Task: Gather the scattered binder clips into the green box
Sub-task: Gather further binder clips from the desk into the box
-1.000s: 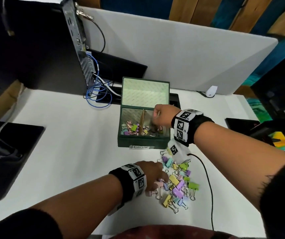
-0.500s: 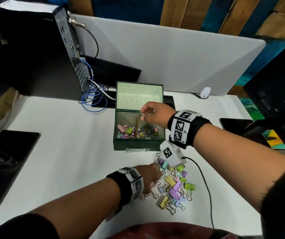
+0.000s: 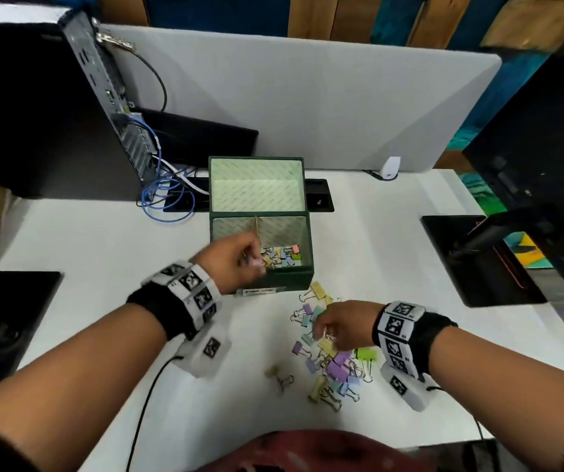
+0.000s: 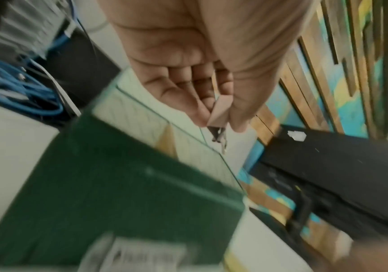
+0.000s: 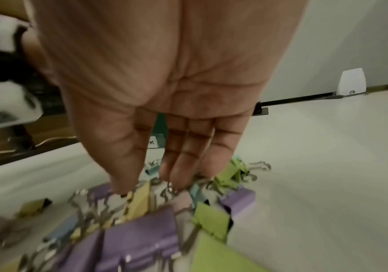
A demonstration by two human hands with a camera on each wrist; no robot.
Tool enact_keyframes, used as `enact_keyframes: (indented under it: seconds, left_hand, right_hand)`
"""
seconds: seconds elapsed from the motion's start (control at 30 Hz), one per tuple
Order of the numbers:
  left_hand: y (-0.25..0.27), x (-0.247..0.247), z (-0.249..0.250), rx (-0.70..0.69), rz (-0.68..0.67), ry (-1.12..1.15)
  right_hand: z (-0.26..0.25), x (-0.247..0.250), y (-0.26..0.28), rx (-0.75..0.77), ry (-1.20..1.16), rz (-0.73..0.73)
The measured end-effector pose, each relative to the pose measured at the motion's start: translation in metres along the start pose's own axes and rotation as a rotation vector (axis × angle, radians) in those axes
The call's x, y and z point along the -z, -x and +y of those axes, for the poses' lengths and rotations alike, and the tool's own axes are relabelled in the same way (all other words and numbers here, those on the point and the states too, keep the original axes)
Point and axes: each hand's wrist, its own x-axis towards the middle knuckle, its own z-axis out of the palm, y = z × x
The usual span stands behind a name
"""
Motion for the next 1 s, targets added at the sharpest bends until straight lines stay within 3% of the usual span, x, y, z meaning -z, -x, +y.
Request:
enact_keyframes:
  seconds: [0.13,0.27,0.37,0.43,0.53,0.73,0.9,1.0]
  left_hand:
    - [-0.021,0.029,-0.001,0.116,0.305,0.007]
    - [-0.022,0.022,-0.015,0.217,0.311,-0.002]
    - [-0.013,0.013,-0.024,0.151,0.268,-0.058]
    - [-0.003,0.004,-0.025,0.061,0.174,-0.087]
    - [0.017,-0.014,-0.019,-0.087,-0.088,-0.221]
    - [0.049,-0.058,-0.006,-0.192,-0.629,-0.423]
    - [0.059,-0.084,0.000,-0.239,-0.788,-0.551]
    - [0.060,-0.092,-0.001,-0.231,-0.775,-0.555]
  right_hand:
    - [0.000,-0.009,-0.003,0.012,0.097,-0.009]
    - [-0.001,-0.012,-0.004,0.053,0.176,-0.001]
    - [0.000,-0.012,-0.005,0.066,0.195,0.003]
    - [0.001,-0.012,-0.006,0.057,0.172,0.011]
    - [0.002,-0.014,-0.007,0.052,0.130,0.052]
    - [0.006,-0.018,-0.010,0.041,0.046,0.083]
    - [0.011,-0.006,-0.009,-0.003,-0.116,0.161]
    - [0.009,0.012,-0.003,-0.049,-0.291,0.214]
